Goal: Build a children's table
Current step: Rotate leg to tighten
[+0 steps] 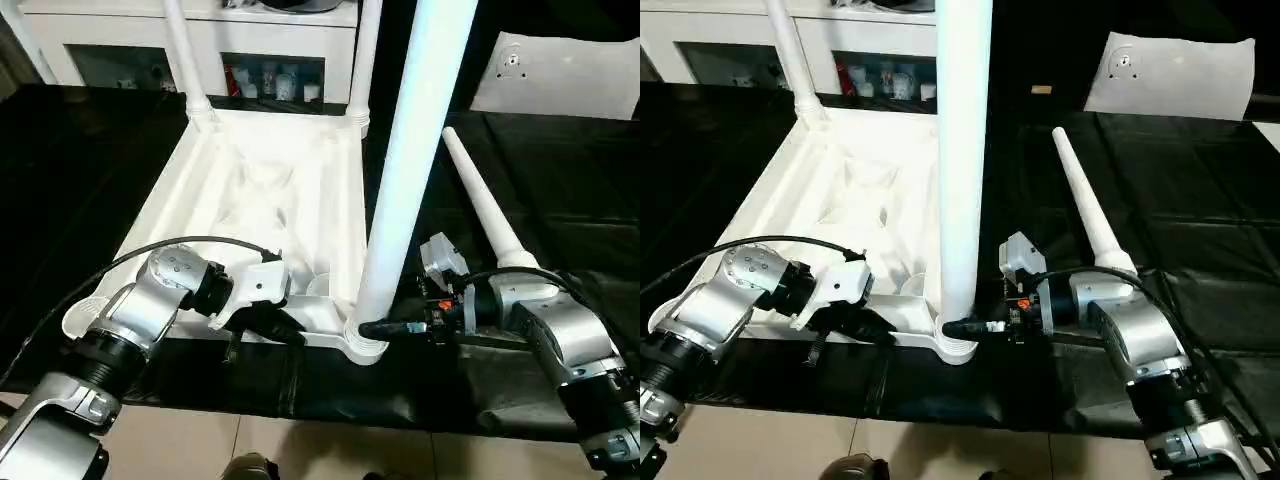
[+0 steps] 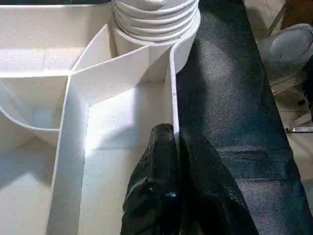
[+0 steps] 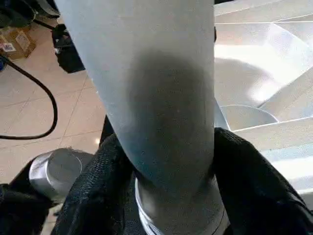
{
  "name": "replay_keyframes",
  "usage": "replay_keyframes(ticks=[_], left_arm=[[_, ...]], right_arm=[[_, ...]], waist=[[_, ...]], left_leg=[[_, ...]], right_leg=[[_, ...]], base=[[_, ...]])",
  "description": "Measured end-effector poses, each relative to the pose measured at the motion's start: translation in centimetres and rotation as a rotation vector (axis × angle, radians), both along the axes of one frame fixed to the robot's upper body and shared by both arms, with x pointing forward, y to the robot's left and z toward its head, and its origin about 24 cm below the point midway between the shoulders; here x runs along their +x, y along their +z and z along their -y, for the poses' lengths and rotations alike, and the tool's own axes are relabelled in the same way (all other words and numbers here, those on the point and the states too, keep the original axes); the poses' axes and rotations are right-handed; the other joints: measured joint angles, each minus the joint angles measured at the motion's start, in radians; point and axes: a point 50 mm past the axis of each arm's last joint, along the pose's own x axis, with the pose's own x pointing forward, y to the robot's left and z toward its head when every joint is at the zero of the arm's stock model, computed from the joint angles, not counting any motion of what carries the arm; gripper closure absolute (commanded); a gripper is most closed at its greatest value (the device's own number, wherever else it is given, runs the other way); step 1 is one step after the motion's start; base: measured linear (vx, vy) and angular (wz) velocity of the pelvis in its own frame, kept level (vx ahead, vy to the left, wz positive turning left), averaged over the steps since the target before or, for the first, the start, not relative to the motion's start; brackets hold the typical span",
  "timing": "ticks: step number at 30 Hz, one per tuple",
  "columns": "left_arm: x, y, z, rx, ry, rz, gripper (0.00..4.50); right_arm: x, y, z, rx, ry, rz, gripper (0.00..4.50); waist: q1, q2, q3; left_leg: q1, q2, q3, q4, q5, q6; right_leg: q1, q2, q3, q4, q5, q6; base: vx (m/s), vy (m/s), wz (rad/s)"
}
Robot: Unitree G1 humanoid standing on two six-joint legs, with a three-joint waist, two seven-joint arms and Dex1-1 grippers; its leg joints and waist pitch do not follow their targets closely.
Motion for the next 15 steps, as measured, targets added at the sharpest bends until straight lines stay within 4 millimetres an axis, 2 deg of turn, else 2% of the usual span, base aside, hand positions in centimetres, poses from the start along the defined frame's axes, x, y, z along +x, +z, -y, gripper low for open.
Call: replay_keyframes(ticks=[7,11,14,15], left_arm=[[0.1,-0.2,0.1,-0.008,0.014,-0.012,4.5],[0.3,-0.4,0.5,-0.037,0.096,-0.036,4.5],[0.5,-0.6,0.9,-0.056,0.176,-0.05,4.5],[0.6,-0.7,0.8,-0.059,0.208,-0.049,4.5]], right_arm=[[-0.1,0.0,0.1,-0.003,-0.009,-0.006,2.45],[-0.6,-0.6,0.1,0.019,-0.1,-0.016,2.46],[-0.8,-0.8,0.0,0.032,-0.199,-0.009,2.46],[-0.7,-1.0,-0.2,0.044,-0.241,-0.01,2.46]], waist=[[0.003,0.0,0.0],[0.009,0.001,0.0],[0.003,0.001,0.0],[-0.004,0.001,0.0]], left_leg=[[0.001,0.0,0.0,0.0,0.0,-0.001],[0.007,0.0,0.0,0.0,-0.001,-0.001],[0.01,0.0,0.0,-0.001,0.0,-0.001],[0.013,0.0,0.0,0.0,0.0,-0.001]], right_leg=[[0.001,0.0,0.0,0.0,0.0,0.0],[0.007,-0.001,0.0,0.0,0.0,0.0],[0.01,-0.001,0.0,-0.001,-0.003,0.006],[0.012,-0.001,0.0,-0.001,-0.003,0.006]], base=[[0.0,0.0,0.0],[0.0,0.0,0.0],[0.0,0.0,0.0],[0.0,0.0,0.0]])
